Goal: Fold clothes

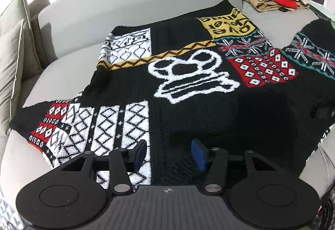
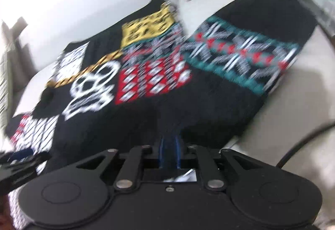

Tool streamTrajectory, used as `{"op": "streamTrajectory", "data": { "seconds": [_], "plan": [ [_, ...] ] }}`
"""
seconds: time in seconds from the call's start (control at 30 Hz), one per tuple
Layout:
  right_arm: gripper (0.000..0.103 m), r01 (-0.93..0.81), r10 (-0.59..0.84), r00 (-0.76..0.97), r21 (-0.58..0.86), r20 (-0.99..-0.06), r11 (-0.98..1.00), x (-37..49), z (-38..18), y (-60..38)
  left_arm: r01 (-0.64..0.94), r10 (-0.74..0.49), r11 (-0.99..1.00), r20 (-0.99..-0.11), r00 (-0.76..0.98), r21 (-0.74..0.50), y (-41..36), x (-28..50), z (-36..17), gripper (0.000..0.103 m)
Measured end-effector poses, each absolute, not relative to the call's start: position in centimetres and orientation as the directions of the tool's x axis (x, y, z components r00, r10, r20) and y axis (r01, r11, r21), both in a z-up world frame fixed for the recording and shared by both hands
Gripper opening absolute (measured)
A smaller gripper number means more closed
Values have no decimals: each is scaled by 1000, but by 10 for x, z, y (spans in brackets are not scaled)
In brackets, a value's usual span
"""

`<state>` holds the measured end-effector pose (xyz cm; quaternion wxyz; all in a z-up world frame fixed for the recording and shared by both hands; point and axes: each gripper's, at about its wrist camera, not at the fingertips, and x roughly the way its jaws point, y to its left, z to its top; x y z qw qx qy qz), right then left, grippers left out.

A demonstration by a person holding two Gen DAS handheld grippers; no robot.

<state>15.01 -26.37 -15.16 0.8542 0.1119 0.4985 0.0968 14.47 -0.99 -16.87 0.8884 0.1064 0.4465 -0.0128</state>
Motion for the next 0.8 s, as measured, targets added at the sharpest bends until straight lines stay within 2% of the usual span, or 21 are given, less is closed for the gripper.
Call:
{"op": "streamTrajectory", "data": {
  "seconds": [0.17, 0.23, 0.4, 0.47, 0.5, 0.53, 0.67, 0.8],
  "plan": [
    [13, -152, 335, 453, 299, -826, 942, 137, -172, -230, 111, 78, 979, -824, 562, 169, -14, 148, -187, 51],
    [13, -186, 320, 467, 262, -824, 947, 131, -177, -224, 114, 75, 980, -834, 547, 163, -13, 147, -192, 51],
    [12, -155, 329, 439, 290, -836, 944, 126, -166, -231, 137, 74, 976, -849, 523, 170, -20, 140, -183, 50],
    [18, -134, 341, 431, 315, -835, 940, 123, -159, -236, 145, 62, 976, -852, 520, 160, -22, 135, -177, 52],
    [28, -129, 360, 430, 339, -828, 932, 120, -155, -238, 147, 62, 976, -848, 526, 162, -24, 132, -174, 54],
    [30, -128, 378, 431, 360, -819, 924, 116, -151, -239, 148, 63, 975, -842, 536, 167, -26, 128, -170, 58],
    [30, -174, 392, 457, 352, -798, 920, 109, -144, -232, 147, 52, 976, -827, 560, 161, -25, 122, -160, 61],
    [26, -154, 435, 466, 413, -770, 898, 108, -144, -237, 113, 68, 980, -811, 581, 163, 4, 114, -154, 61]
  ]
}}
